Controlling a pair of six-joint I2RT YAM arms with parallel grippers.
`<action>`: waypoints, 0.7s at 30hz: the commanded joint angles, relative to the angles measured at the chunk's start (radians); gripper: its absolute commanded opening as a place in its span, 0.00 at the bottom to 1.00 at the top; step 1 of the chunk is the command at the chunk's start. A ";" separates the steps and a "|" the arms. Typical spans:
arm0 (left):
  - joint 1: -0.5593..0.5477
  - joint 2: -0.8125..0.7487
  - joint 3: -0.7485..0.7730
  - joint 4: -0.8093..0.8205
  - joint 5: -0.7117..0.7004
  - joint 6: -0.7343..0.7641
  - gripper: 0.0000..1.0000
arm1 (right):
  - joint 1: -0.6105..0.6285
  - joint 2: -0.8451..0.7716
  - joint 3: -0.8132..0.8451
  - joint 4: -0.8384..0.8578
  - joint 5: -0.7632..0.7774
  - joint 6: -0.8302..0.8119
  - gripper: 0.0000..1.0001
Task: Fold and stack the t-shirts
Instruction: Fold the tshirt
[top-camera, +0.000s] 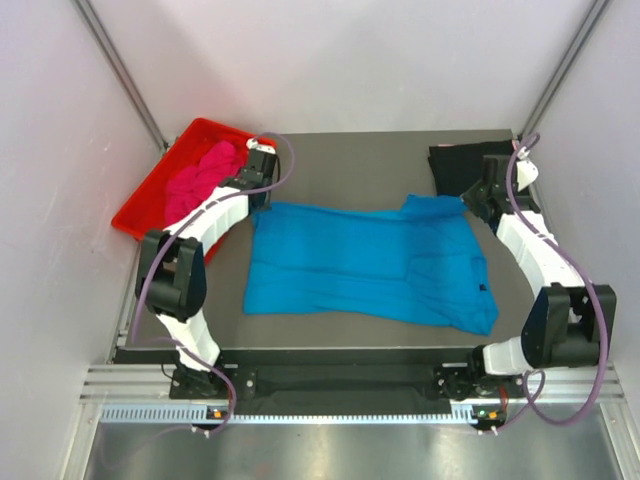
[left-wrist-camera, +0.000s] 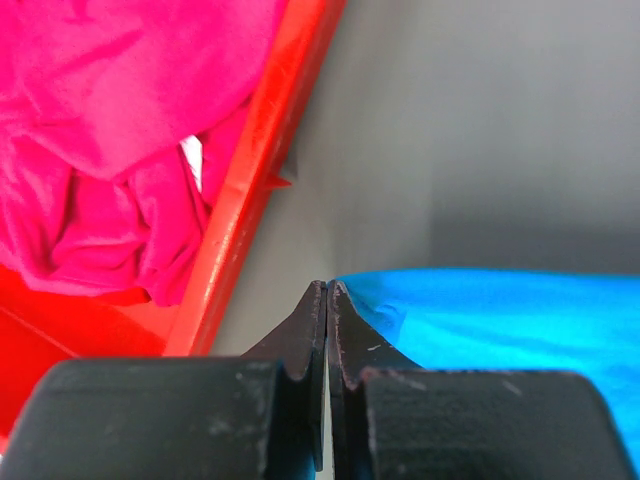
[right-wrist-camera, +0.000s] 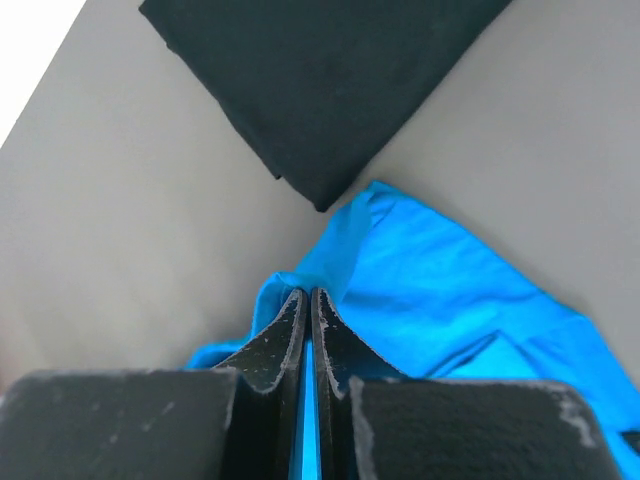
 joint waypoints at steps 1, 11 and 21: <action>0.005 -0.067 -0.017 0.063 -0.025 0.024 0.00 | -0.020 -0.089 -0.019 -0.010 0.013 -0.058 0.00; 0.005 -0.178 -0.136 0.098 -0.018 0.100 0.00 | -0.026 -0.250 -0.163 -0.054 0.008 -0.128 0.00; -0.001 -0.244 -0.238 0.083 0.038 0.146 0.00 | -0.063 -0.419 -0.273 -0.135 -0.053 -0.174 0.00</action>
